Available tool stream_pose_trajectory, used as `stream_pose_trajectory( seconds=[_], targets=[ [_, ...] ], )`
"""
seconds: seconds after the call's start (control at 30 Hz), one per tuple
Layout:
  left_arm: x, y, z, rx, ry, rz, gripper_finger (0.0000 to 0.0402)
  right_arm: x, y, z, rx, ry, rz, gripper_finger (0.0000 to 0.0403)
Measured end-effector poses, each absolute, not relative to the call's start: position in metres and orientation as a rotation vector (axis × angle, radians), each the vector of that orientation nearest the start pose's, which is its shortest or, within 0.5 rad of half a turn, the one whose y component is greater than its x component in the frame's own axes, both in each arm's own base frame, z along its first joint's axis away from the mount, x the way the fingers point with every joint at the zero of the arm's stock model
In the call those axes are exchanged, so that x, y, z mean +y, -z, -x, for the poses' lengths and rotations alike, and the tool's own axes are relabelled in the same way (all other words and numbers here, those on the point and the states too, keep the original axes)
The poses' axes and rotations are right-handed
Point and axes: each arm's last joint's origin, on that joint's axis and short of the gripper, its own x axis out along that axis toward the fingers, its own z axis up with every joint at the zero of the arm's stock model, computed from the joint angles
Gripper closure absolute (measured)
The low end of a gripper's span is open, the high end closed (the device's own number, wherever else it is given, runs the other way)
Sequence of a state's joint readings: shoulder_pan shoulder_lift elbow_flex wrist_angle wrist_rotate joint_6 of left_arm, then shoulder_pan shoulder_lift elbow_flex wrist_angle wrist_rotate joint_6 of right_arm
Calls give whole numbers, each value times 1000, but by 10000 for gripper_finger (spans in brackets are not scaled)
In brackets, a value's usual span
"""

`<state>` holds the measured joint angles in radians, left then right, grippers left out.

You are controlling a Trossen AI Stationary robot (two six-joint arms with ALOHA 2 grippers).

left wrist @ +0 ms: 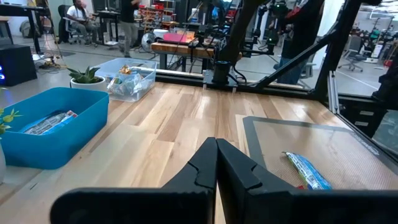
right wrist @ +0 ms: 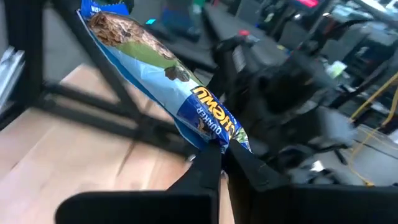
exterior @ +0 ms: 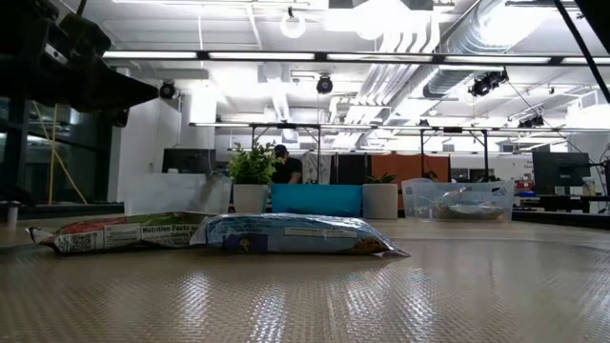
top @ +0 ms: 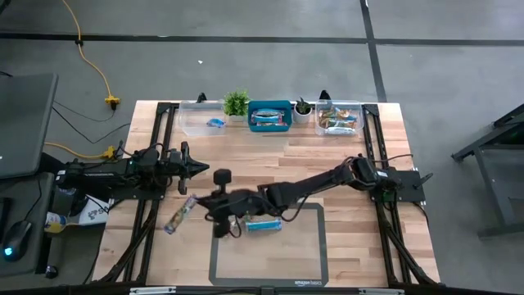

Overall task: Pick and place Granola Bars by type
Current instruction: Put the blue granola bar into the left transparent bin

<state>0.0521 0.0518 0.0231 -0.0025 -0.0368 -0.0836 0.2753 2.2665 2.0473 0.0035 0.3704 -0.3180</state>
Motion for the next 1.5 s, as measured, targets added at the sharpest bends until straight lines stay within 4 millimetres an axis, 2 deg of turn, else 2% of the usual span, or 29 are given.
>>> stream_pose_trajectory(
  seconds=[0.23, 0.4, 0.6, 0.93, 1.1, 1.33, 1.5],
  targets=[
    [6, -167, -99, 28, -90, 84, 400, 102, -326, -524, 133, 143, 334, 402],
    [6, -167, -99, 28, -90, 84, 400, 63, -342, -529, 76, 222, 293, 402],
    [6, -167, -99, 28, -90, 84, 400, 11, -349, -533, 21, 282, 184, 403],
    [6, -167, -99, 28, -90, 84, 400, -80, -344, -528, 20, 259, -149, 403],
    [6, -167, -99, 27, -90, 84, 400, -119, -336, -521, 60, 253, -310, 403],
    [6, -167, -99, 28, -90, 84, 400, -159, -321, -512, 142, 266, -452, 403],
    [6, -167, -99, 28, -90, 84, 400, -179, -294, -516, 176, 257, -619, 403]
  ],
)
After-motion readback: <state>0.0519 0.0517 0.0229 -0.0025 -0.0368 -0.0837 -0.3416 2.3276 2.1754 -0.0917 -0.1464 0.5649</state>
